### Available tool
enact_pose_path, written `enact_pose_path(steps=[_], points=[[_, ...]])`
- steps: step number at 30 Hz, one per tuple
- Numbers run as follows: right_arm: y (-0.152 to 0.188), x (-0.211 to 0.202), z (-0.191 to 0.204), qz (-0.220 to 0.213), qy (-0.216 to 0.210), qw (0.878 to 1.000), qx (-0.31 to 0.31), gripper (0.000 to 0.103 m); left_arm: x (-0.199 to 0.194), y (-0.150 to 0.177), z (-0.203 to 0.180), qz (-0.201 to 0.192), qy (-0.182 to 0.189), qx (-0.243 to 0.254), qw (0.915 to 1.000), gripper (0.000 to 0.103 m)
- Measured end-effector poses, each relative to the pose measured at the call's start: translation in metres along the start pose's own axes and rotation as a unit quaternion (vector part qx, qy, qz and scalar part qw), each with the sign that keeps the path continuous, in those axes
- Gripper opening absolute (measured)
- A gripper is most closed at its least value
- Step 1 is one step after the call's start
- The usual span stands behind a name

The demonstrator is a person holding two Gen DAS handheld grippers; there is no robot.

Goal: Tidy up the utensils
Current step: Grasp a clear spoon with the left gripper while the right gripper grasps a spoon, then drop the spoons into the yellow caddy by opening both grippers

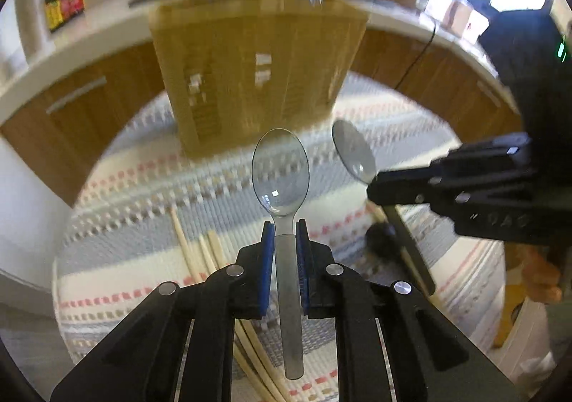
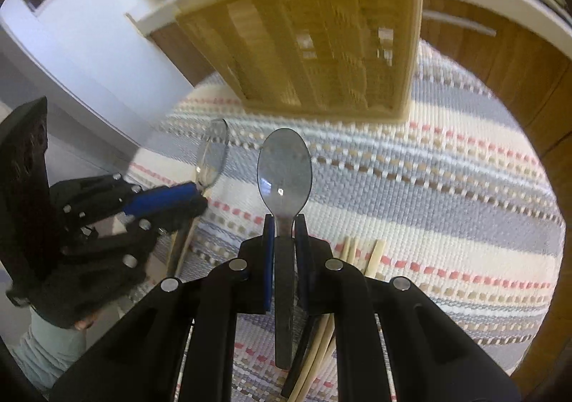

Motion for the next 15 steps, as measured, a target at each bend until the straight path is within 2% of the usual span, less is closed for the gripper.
enact_pose_path(steps=[3,8,15], points=[[-0.006,-0.028,0.004,-0.034,-0.014,0.999,-0.008,0.009,-0.029,-0.013,-0.001,-0.044,0.007,0.003,0.9990,0.010],[-0.023,-0.067,0.019,-0.096,-0.027,0.995,-0.023,0.009,-0.075,-0.044,-0.004,-0.120,0.016,0.008,0.9926,0.010],[-0.057,-0.130,0.036,-0.207,-0.023,0.976,-0.062,0.009,-0.133,-0.085,0.003,-0.219,0.014,0.007,0.9757,0.010]])
Point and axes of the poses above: each gripper's, at about its wrist camera, not at the fingertips, and x roughly the way its jaws point, z to its left, y to its underside, the point moved 3 cm from there along x, roughly the way its jaws point, and after that the axes turned 1 degree about -z, right-handed, at the moved point
